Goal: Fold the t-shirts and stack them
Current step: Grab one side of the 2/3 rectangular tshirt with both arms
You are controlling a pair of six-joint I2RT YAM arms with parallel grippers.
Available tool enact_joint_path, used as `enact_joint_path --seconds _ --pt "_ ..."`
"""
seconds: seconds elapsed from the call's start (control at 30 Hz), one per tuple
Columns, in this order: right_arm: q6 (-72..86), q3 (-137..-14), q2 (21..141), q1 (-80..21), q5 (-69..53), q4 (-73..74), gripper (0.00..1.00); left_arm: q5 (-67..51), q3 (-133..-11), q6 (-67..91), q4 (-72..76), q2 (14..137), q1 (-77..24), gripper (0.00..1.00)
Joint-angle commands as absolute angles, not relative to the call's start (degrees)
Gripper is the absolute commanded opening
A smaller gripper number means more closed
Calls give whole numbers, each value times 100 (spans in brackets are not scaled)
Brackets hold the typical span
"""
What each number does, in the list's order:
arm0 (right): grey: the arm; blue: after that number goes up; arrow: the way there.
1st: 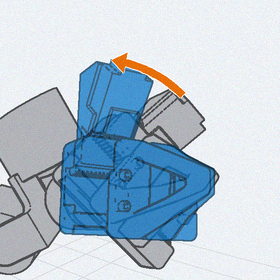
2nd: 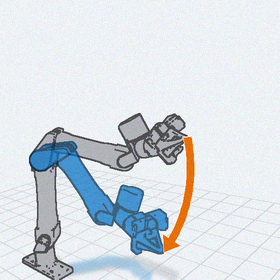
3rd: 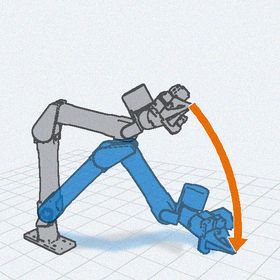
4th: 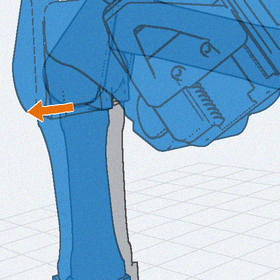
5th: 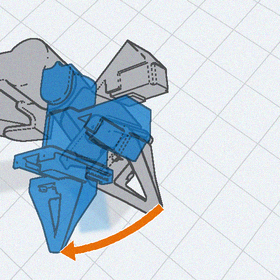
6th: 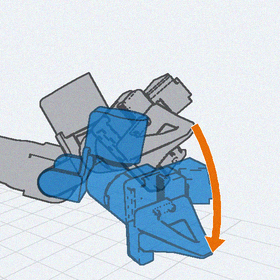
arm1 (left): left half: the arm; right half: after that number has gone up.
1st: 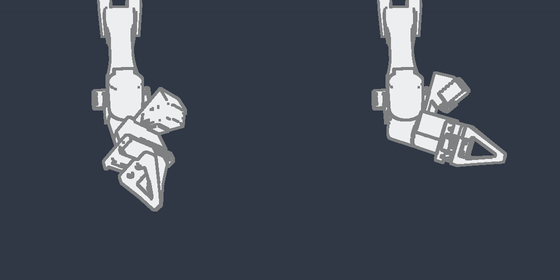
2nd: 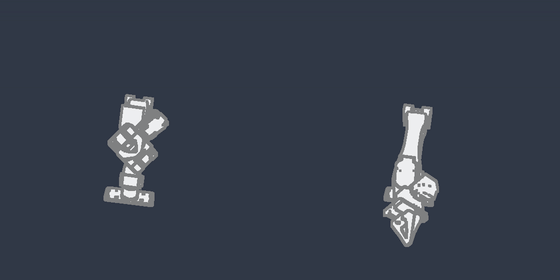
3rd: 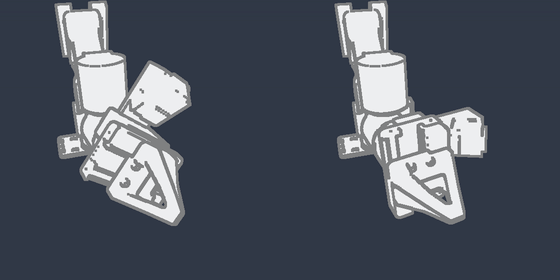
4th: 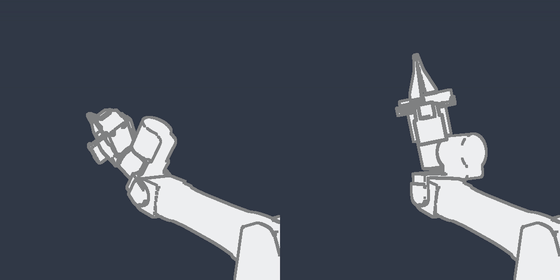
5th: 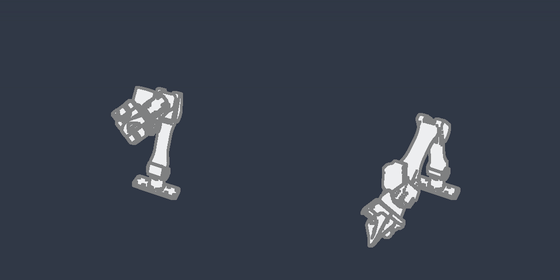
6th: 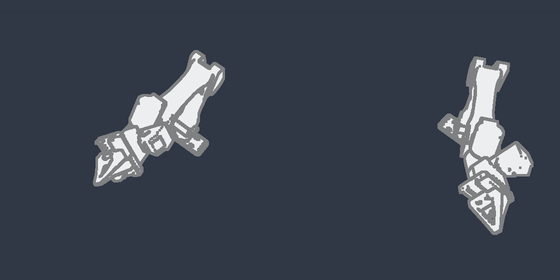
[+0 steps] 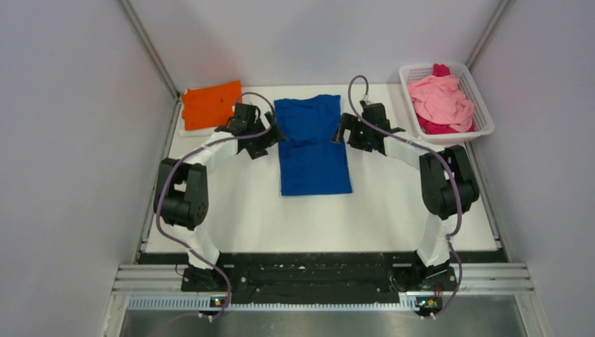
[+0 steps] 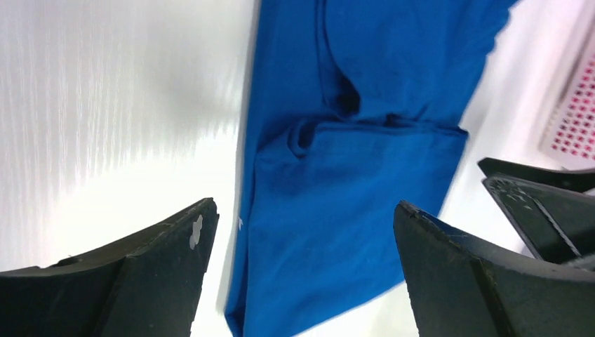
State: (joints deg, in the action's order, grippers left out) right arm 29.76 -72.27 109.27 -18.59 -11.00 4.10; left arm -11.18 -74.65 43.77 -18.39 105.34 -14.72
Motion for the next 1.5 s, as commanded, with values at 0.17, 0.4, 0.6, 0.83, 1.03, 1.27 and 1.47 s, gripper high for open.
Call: enact_joint_path --seconds 0.17,0.4,0.6,0.83,1.03,1.27,1.47 --pt "3188 -5419 9065 -1841 -1198 55 98 -1645 -5905 4373 -1476 9064 -1714 99" --pt "3498 -4102 8377 -1863 -1635 -214 96 -1742 -5044 4414 -1388 8854 -2029 91" --pt "3593 -3722 8267 -1967 -1632 -191 93 -1950 -4540 4527 -992 8902 -2071 75" --pt "3681 -3703 8365 -2111 -1494 -87 87 -1938 -4589 4541 -868 9263 -2073 55" --pt "3724 -3710 8512 -2247 -1542 -121 78 -1898 -4661 4563 -784 9625 -2068 32" --pt "3704 -3867 8878 -2372 -1514 -135 66 -1809 -4753 4544 -826 9861 -2068 0" --pt "3744 -3937 9041 -2443 -1319 -177 44 -1758 -4721 4528 -881 9833 -2073 0"
